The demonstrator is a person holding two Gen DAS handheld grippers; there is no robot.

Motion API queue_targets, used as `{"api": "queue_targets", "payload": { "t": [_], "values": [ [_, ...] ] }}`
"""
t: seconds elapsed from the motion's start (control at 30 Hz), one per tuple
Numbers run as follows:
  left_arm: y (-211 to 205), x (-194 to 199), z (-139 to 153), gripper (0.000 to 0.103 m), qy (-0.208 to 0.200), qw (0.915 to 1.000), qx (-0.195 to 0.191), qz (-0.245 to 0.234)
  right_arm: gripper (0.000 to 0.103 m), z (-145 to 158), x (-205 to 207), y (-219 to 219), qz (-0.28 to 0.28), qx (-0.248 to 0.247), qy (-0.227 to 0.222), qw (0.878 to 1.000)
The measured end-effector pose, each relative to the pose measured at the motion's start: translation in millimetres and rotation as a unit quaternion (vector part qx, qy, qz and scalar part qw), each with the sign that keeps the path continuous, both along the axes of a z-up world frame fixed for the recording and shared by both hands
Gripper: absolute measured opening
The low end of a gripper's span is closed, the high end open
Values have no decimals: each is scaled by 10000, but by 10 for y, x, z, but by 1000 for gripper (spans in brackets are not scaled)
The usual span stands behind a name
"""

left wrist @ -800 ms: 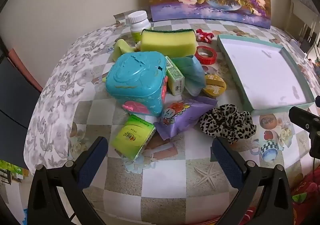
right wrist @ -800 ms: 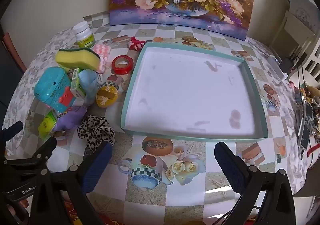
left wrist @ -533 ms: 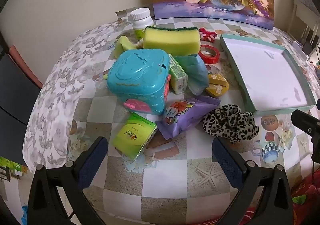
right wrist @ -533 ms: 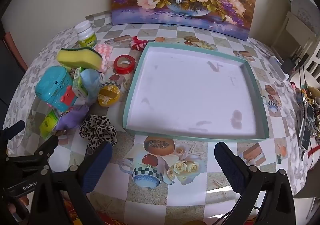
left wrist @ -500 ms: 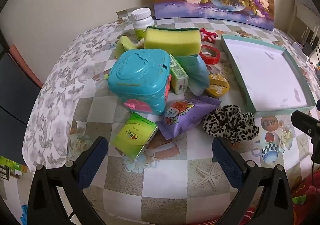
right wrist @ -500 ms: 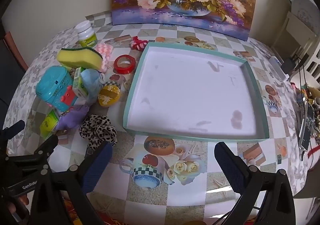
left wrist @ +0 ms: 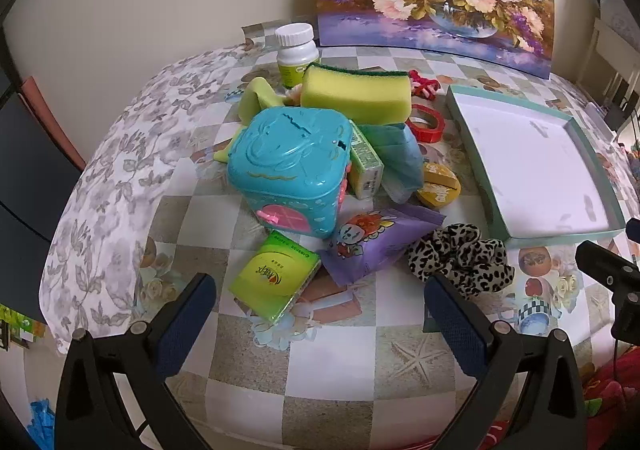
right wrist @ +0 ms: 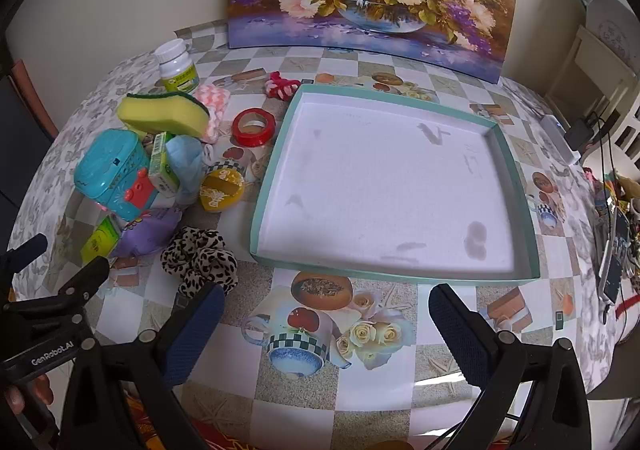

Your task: Organize soft objects

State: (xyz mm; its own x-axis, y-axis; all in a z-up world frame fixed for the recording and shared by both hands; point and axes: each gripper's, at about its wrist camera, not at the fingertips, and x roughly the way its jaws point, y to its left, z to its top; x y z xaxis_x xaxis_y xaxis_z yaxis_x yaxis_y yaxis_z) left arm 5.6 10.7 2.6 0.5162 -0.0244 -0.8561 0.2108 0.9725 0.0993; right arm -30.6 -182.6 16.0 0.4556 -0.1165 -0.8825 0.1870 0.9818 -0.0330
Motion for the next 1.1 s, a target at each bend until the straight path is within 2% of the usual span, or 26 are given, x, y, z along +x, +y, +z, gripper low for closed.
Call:
{"api": "queue_targets", "payload": {
  "t": [0.27,0.5,0.77,1.1],
  "values": [
    [35,-2,7,103,-11,10000,-47,29,103,3,1,1,3,-4,7,10000],
    [92,31,-12,103,89,9994,-325,58,103,-1,2,8,13,-15,6,10000],
    [143,30,32,103,-84,9989,-441,138,103,-4,5,15,13,-15,10,10000],
    [139,37,21,103,-87,9986,-501,150,103,-4,7,26,16,-24,15,10000]
  ]
}}
